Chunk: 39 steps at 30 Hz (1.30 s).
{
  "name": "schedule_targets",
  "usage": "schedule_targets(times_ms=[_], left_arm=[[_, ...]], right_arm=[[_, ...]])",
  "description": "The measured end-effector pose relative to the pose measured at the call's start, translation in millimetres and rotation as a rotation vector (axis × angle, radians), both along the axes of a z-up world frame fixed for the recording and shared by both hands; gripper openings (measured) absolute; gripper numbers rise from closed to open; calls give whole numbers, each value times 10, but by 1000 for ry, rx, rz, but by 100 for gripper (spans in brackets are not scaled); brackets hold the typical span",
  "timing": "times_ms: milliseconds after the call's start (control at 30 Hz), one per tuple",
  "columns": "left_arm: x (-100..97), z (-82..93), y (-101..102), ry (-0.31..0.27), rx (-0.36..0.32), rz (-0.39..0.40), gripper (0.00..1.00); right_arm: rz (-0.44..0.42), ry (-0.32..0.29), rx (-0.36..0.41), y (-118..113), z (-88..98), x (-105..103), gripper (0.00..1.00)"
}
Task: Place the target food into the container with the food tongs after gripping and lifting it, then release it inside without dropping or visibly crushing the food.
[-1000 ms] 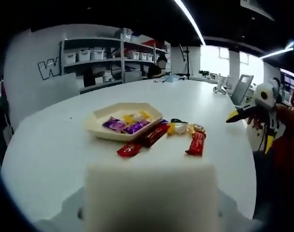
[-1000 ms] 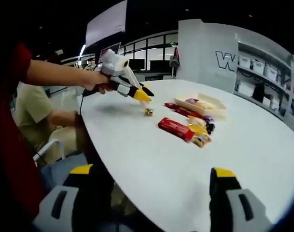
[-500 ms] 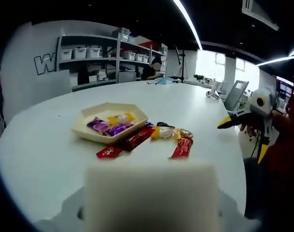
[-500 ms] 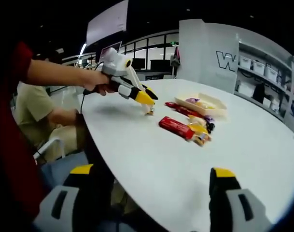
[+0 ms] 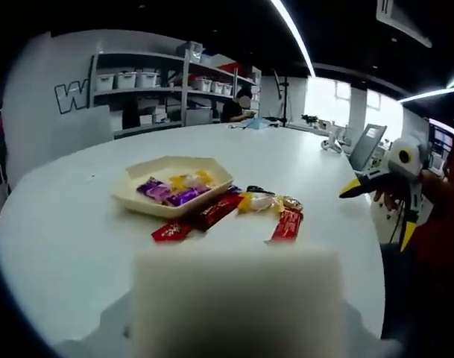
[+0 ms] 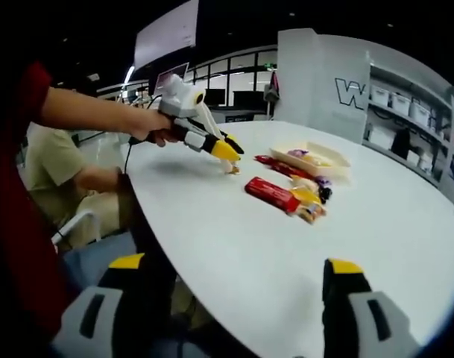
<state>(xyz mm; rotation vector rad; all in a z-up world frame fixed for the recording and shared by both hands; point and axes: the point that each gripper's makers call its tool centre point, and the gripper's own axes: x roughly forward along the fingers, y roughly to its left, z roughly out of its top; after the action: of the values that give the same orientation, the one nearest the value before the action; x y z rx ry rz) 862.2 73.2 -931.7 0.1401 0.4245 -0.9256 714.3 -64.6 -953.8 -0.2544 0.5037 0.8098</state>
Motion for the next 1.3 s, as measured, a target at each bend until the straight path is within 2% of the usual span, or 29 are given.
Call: schedule_targets(times_ms=[233,400,567,667,800,867,1033,1200,1300], left_arm=[[12,193,-110,-9,-25,-28,24],[92,338,-166,-29,-40,-32,24],[176,369,-200,-40,-29,-38,24],[232,417,-209,-39,-44,-31,24],[237,376,-178,-45,-10,-33,25],[219,310,-98,-35,11,-32,26],[70,155,93,-42,58,-75,28],[90,163,196,-38,41,-55,29],[56,139,214,-26,42,-77,29]], right_arm=[[-13,-4,18,-18,22,20,98],[-26,-10,35,-40,53,39,98],[-29,-6,33,-66,30,32,98],[-36,-3,37,-99,14,32,98],[-43,-3,42,-123,25,37,98],[-45,-5,43,-133,33,39,98],[-48,-1,45,-163,14,34,98],[-43,1,36,-142,-2,46,98],[-40,-1,43,-117,15,39,98]])
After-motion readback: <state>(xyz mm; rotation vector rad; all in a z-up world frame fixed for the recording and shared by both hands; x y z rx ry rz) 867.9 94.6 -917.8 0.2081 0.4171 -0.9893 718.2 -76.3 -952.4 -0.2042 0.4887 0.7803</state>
